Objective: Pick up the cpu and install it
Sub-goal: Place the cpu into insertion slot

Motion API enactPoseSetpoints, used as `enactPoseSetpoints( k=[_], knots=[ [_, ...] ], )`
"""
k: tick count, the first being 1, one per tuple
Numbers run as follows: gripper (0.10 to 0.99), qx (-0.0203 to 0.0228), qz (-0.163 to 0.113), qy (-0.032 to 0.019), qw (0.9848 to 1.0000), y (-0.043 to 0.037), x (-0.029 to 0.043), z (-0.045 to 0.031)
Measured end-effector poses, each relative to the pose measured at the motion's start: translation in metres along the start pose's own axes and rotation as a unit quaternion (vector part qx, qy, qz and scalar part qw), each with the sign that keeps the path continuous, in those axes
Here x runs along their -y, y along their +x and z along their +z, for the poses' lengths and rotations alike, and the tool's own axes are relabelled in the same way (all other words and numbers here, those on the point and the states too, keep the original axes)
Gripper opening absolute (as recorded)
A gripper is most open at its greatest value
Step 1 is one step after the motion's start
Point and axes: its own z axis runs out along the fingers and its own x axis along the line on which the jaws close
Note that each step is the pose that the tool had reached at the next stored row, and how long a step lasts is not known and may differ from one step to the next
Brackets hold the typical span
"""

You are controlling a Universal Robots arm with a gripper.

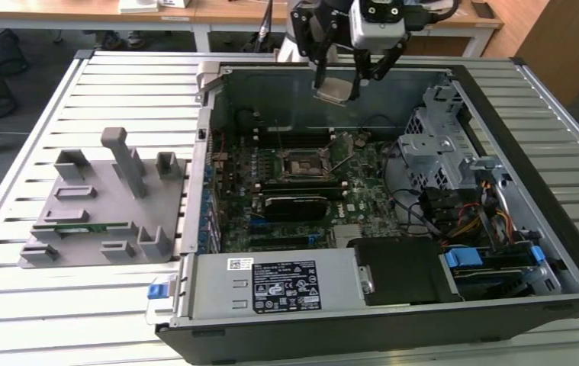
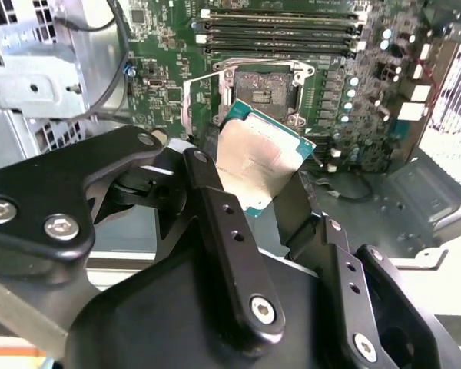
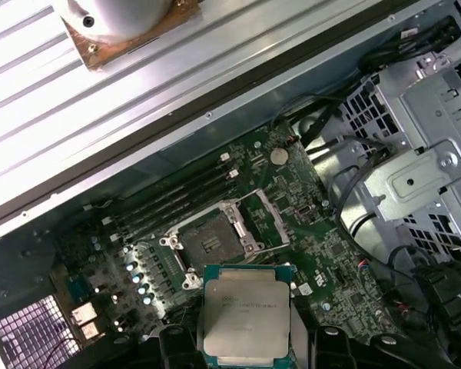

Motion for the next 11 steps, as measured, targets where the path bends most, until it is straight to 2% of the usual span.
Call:
enactPoseSetpoints(
  k=[5, 11],
  knots=[
    [0.533, 0.0019, 0.034, -0.0008, 0.9994, 0.0001, -0.0002, 0.0005],
    [0.533, 0.0040, 0.070, -0.0016, 0.9975, 0.0004, -0.0006, 0.0010]
  ],
)
